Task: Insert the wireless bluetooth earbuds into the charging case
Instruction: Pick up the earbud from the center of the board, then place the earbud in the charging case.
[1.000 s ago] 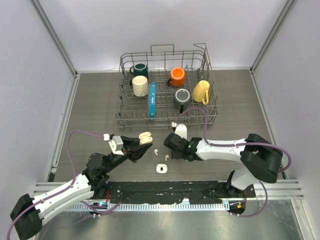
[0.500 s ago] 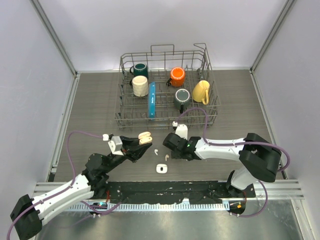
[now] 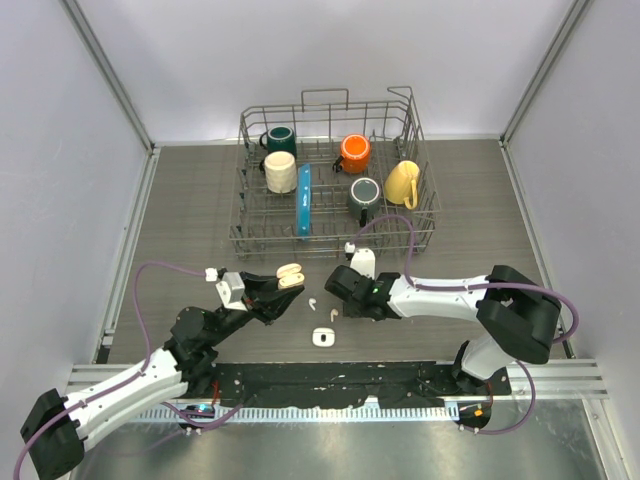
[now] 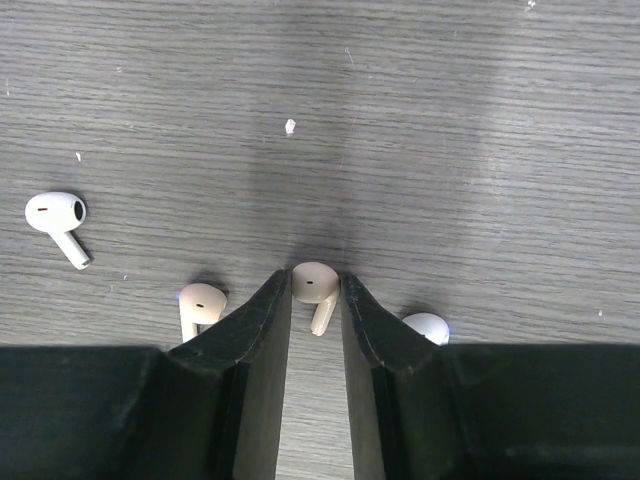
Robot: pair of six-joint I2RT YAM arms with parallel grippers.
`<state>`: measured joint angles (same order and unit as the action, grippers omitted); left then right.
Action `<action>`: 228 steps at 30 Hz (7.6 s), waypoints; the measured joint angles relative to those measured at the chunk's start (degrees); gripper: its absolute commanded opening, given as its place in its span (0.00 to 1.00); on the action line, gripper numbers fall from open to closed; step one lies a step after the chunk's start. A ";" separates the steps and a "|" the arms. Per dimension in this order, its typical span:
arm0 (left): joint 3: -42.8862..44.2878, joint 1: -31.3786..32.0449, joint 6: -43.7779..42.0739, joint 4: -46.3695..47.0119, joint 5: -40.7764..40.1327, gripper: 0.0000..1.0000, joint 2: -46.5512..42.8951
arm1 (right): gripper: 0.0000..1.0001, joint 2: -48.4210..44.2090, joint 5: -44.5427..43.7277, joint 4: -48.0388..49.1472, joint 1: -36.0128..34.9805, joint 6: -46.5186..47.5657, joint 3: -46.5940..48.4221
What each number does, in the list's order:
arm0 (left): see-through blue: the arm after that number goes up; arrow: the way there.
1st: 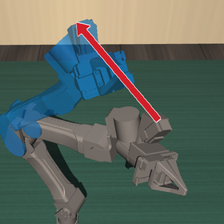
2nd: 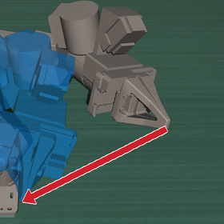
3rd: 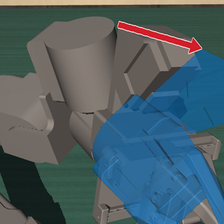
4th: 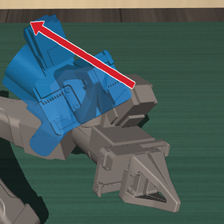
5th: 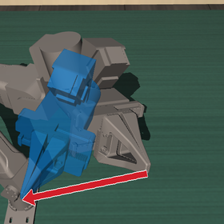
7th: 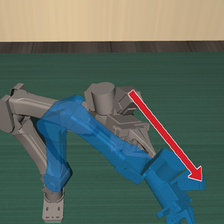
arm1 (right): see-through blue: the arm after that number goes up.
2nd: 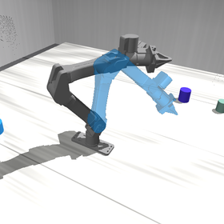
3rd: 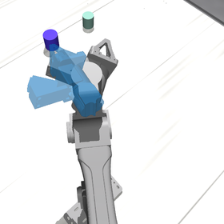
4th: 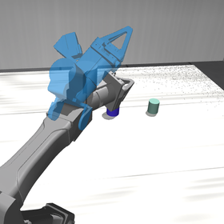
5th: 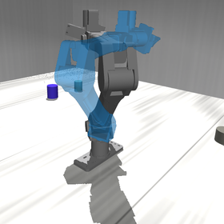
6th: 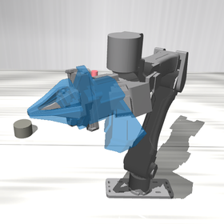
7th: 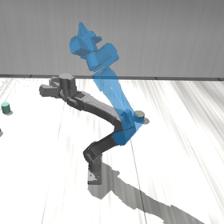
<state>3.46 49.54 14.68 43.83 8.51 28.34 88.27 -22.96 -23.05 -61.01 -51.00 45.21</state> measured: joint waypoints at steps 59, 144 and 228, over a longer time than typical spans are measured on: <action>1.88 0.00 1.51 1.03 -2.91 0.00 5.95 | 0.08 -28.06 -32.13 17.11 -21.05 21.05 2.32; 5.11 0.28 0.11 3.41 4.17 0.00 8.20 | 0.01 -25.81 -22.69 43.78 -22.01 35.80 -3.08; 5.11 0.26 -0.37 4.13 1.57 0.00 6.54 | 0.57 -28.37 20.72 26.82 0.94 -2.21 0.07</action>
<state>8.58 49.80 14.31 47.97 10.09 34.87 59.90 -2.24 3.77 -60.07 -53.21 45.28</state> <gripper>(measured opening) 0.325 0.572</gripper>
